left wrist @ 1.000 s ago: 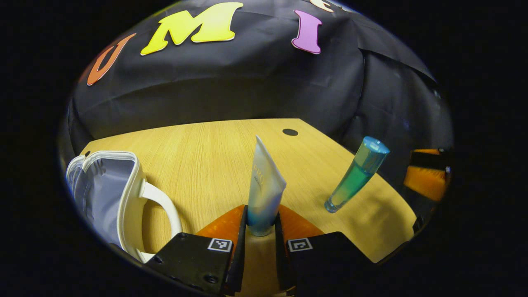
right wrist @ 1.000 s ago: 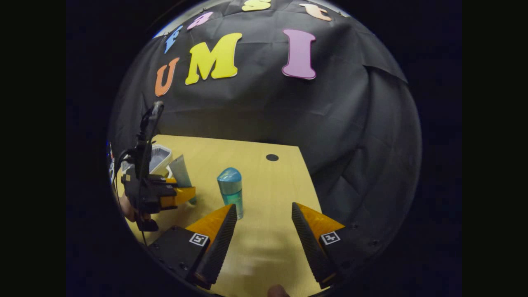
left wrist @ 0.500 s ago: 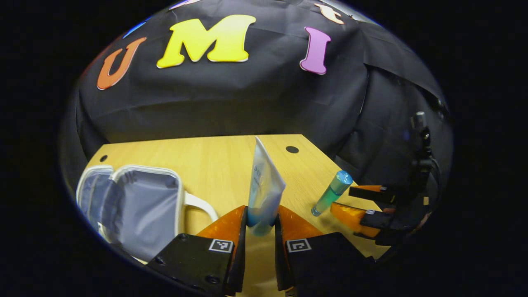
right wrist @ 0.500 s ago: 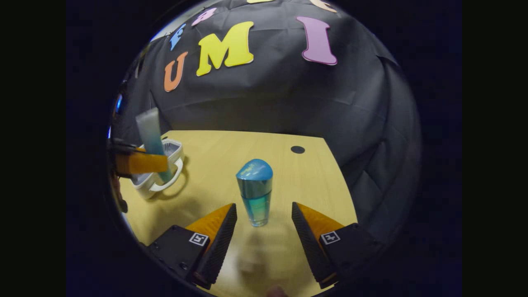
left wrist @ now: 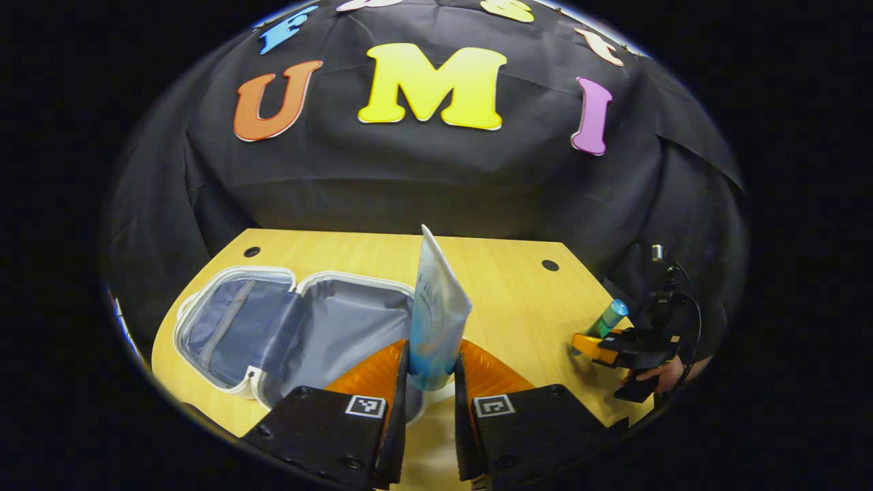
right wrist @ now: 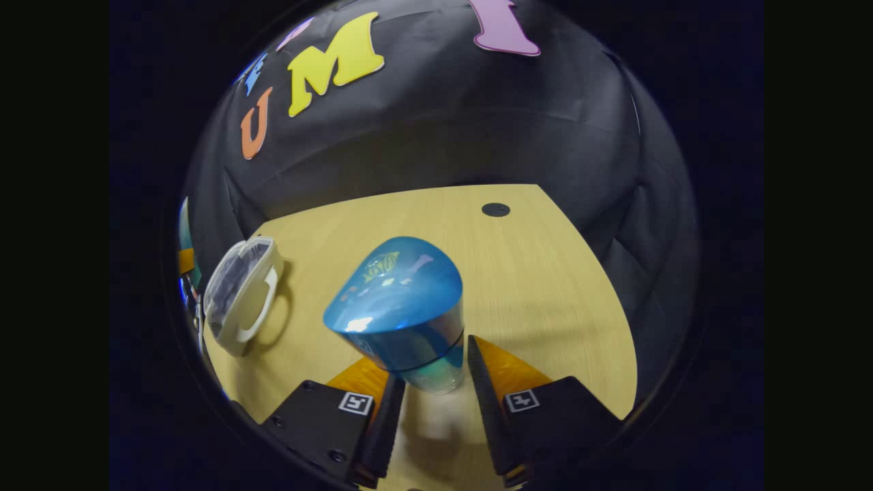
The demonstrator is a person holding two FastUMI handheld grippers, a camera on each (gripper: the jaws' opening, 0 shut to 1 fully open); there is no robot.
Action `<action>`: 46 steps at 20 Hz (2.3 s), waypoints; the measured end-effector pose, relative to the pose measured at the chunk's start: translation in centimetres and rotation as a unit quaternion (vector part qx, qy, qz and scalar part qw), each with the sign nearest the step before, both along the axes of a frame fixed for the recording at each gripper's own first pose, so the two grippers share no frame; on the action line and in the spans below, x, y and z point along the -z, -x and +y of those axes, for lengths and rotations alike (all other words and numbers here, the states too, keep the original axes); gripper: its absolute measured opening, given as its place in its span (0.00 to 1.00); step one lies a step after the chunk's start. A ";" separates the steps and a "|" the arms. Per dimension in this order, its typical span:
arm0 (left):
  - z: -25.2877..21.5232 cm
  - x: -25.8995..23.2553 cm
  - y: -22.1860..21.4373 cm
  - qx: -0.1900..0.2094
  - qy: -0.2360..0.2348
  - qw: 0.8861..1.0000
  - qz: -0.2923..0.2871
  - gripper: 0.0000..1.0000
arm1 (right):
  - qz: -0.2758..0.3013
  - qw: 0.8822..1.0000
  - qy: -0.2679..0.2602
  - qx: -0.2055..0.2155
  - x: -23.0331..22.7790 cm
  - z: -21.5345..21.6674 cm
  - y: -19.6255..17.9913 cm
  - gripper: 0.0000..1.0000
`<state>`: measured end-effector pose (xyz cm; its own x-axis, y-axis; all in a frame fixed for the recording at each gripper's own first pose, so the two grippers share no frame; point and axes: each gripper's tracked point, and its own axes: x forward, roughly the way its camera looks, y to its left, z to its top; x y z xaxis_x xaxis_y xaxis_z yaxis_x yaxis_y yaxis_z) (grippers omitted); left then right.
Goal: First open the suitcase, pack the skin care products into it, and then close the suitcase.
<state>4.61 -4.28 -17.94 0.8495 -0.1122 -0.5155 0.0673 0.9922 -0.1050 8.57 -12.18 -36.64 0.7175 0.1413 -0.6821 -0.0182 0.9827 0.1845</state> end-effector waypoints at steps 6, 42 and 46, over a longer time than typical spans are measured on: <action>9.4 3.1 0.6 -0.076 -0.061 0.993 0.060 0.33 | 0.000 1.000 0.026 0.004 -1.7 -0.1 0.1 0.37; 13.0 8.7 -1.7 -0.075 -0.089 0.974 0.194 0.99 | -0.059 0.988 -0.045 -0.135 -20.5 15.6 8.4 0.34; 16.5 2.6 2.7 -0.103 -0.059 0.989 0.088 0.99 | -0.043 0.976 -0.060 -0.207 -20.1 24.7 6.3 0.34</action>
<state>1.89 12.22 -20.54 0.7443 0.1229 -0.6564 -0.1459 0.9891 0.0197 2.31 12.55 -16.49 0.6358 0.5060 -0.5828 -0.4294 0.8594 0.2777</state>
